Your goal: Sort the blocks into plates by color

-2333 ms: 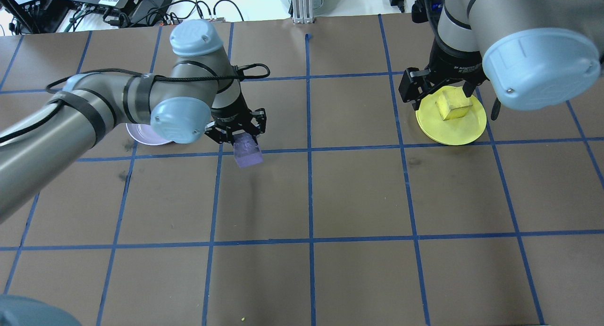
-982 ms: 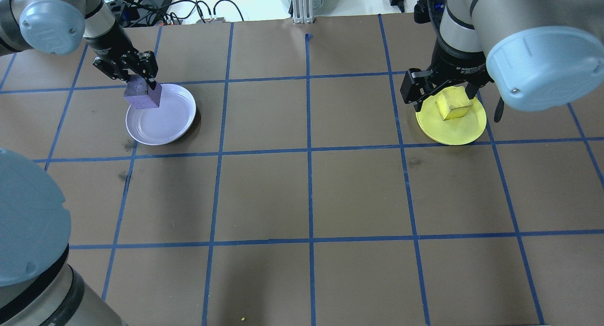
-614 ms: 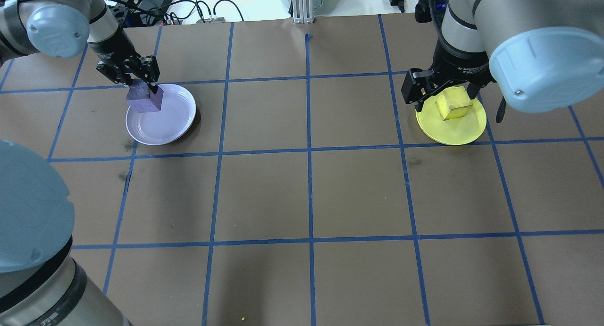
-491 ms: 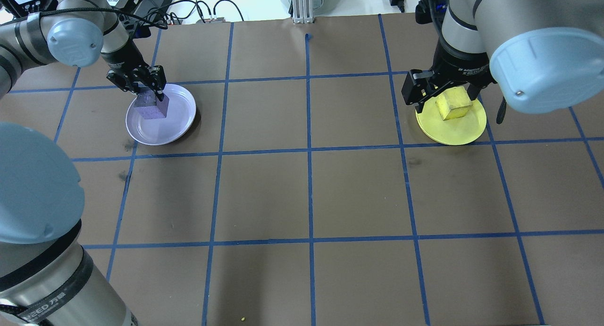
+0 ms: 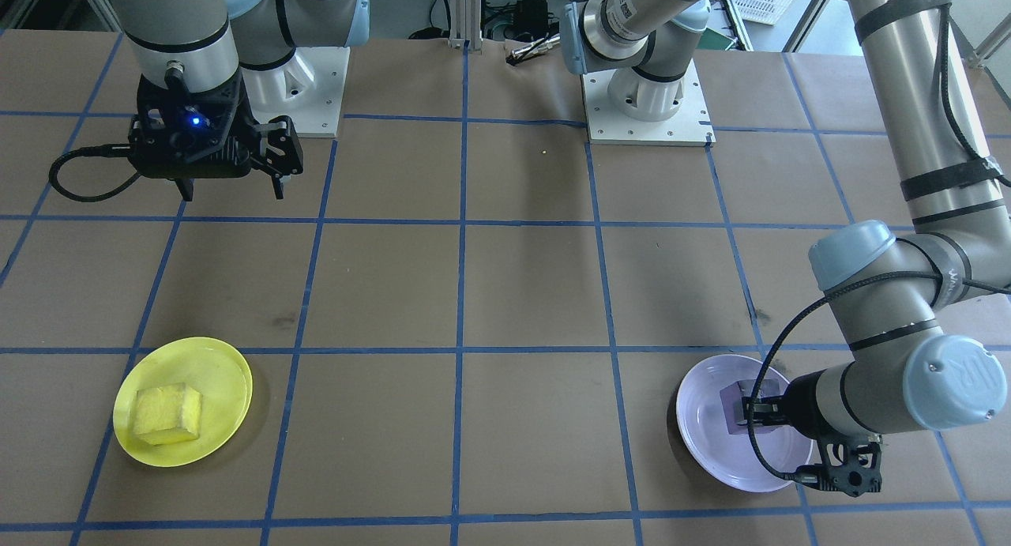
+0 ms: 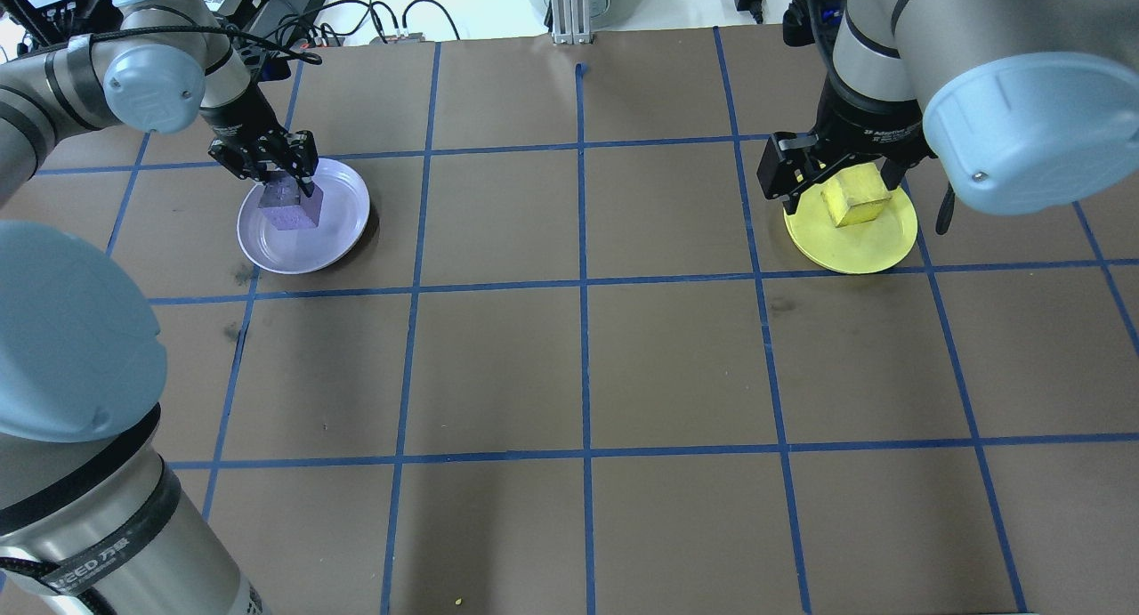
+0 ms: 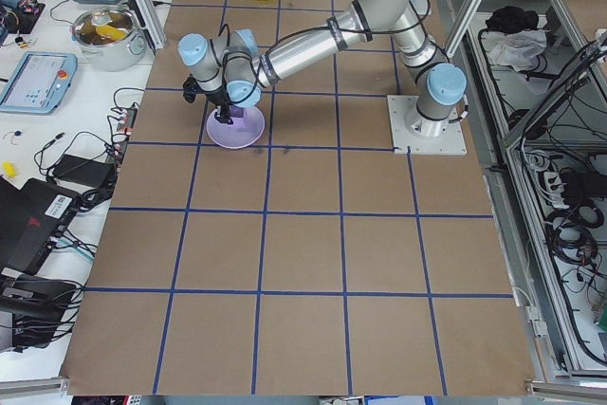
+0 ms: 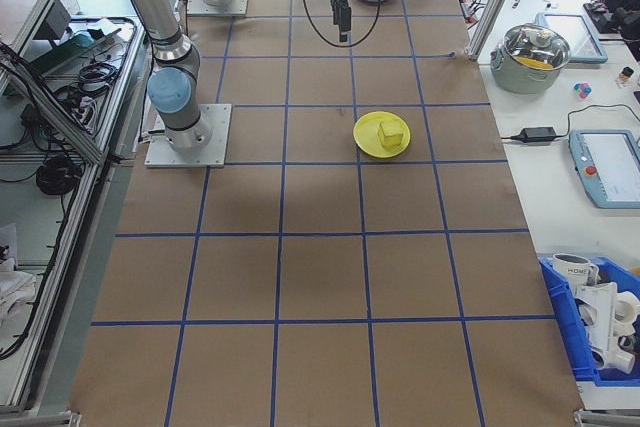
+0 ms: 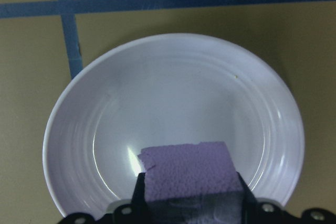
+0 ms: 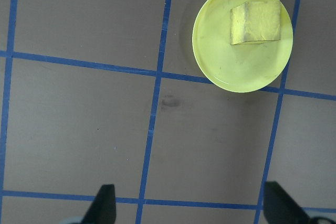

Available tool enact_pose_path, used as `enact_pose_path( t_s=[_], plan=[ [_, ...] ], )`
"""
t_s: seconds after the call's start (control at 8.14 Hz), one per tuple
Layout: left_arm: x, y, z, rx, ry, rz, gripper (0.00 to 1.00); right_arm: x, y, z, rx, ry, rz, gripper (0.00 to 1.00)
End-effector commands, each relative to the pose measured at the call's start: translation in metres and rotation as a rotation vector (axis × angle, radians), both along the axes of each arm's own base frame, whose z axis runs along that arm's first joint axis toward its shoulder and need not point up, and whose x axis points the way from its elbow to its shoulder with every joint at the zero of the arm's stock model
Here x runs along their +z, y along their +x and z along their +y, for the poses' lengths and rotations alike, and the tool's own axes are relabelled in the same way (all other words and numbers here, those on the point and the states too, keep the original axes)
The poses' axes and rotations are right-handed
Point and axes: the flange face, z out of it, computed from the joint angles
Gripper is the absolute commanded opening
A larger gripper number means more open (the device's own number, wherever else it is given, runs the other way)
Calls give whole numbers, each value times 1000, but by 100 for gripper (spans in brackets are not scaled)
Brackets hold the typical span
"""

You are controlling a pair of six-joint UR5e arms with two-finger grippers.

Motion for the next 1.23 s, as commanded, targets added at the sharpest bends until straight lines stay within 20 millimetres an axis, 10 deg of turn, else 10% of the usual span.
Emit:
enact_pose_path(
  t_s=[0.0, 0.12, 0.49, 0.86, 1.11],
  plan=[
    [6, 0, 0, 9, -8, -2, 100, -1, 0, 0, 4, 2, -1, 100],
    [18, -2, 1, 31, -22, -8, 100, -1, 0, 0, 5, 3, -1, 100],
    [141, -28, 52, 181, -54, -31, 100, -2, 0, 0, 7, 3, -1, 100],
    [287, -123, 142, 230, -220, -58, 100, -2, 0, 0, 7, 4, -2, 100],
    [302, -151, 175, 191, -240, -52, 100, -3, 0, -2, 7, -2, -4, 100]
  ],
)
